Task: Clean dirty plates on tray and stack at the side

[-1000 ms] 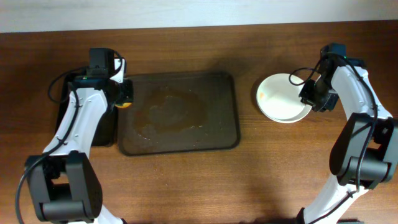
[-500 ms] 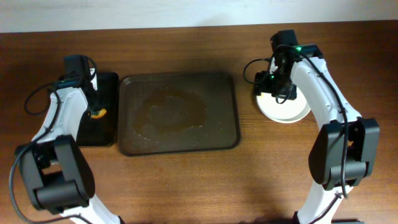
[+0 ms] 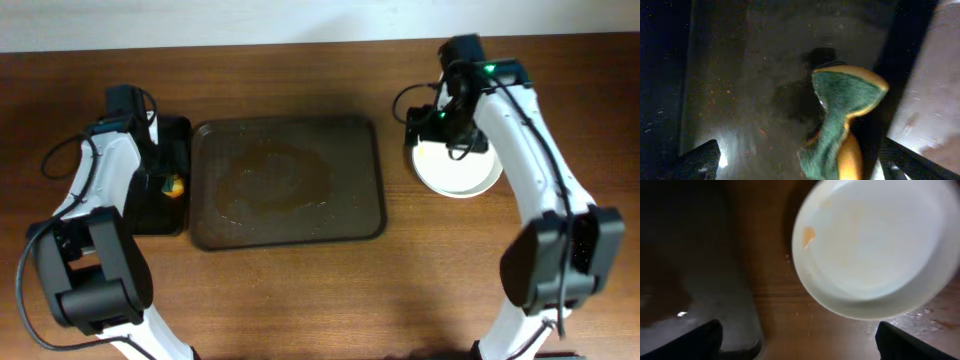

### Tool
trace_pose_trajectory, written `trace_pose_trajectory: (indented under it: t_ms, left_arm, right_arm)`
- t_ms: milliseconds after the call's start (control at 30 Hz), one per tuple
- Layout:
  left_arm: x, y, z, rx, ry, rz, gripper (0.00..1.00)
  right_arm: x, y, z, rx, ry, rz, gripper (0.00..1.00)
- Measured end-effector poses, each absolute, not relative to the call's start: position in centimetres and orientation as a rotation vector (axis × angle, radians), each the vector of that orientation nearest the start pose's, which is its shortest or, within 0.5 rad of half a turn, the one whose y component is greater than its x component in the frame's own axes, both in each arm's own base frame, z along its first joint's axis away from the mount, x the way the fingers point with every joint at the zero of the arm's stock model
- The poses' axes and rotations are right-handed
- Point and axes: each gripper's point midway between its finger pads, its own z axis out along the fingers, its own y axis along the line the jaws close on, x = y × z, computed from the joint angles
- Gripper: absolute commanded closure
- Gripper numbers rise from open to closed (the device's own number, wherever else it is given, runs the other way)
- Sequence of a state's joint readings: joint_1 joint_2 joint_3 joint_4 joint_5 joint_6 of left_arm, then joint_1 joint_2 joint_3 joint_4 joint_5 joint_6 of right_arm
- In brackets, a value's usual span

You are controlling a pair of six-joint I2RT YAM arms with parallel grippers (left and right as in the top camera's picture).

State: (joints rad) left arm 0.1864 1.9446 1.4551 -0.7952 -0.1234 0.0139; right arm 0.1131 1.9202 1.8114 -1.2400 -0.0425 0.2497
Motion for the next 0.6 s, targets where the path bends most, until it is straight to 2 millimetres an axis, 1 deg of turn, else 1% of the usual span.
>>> trace_pose_trajectory:
  t_ms: [100, 133, 200, 233, 267, 333, 367, 400, 433, 500, 600]
  left_arm:
    - [41.8, 9.7, 9.3, -0.267, 2.812, 0.189, 0.01]
    - [41.7, 9.2, 11.4, -0.26, 2.773, 0.156, 0.01]
    - [41.9, 8.2, 14.1, -0.24, 2.706, 0.082, 0.01]
    - [42.0, 7.6, 15.1, -0.226, 2.68, 0.035, 0.01]
    - [42.2, 6.5, 16.6, -0.2, 2.64, -0.047, 0.01]
    - [42.8, 4.8, 18.3, -0.156, 2.58, -0.169, 0.01]
    - [43.3, 3.9, 18.9, -0.128, 2.548, -0.236, 0.01]
    - [43.5, 3.5, 19.1, -0.116, 2.536, -0.266, 0.01]
    - [43.5, 2.9, 19.2, -0.103, 2.53, -0.306, 0.01]
    - [43.5, 2.5, 19.3, -0.092, 2.523, -0.342, 0.01]
    - [43.5, 2.0, 19.5, -0.081, 2.518, -0.378, 0.01]
  right_arm:
    - [40.6, 5.2, 20.8, 0.183, 2.806, 0.131, 0.01]
    - [40.1, 5.0, 23.8, 0.178, 2.726, 0.141, 0.01]
    - [39.2, 4.9, 26.4, 0.173, 2.658, 0.151, 0.01]
    - [38.7, 4.8, 27.8, 0.17, 2.622, 0.158, 0.02]
    - [37.9, 4.7, 29.3, 0.167, 2.581, 0.165, 0.02]
    - [36.4, 4.6, 31.8, 0.162, 2.518, 0.178, 0.02]
    - [35.3, 4.4, 33.1, 0.16, 2.485, 0.184, 0.02]
    - [34.6, 4.3, 33.8, 0.158, 2.468, 0.187, 0.02]
    - [33.4, 4.2, 34.8, 0.156, 2.444, 0.19, 0.02]
    - [31.7, 4.0, 36.1, 0.154, 2.415, 0.195, 0.02]
    - [28.2, 3.9, 38.6, 0.142, 2.345, 0.225, 0.02]
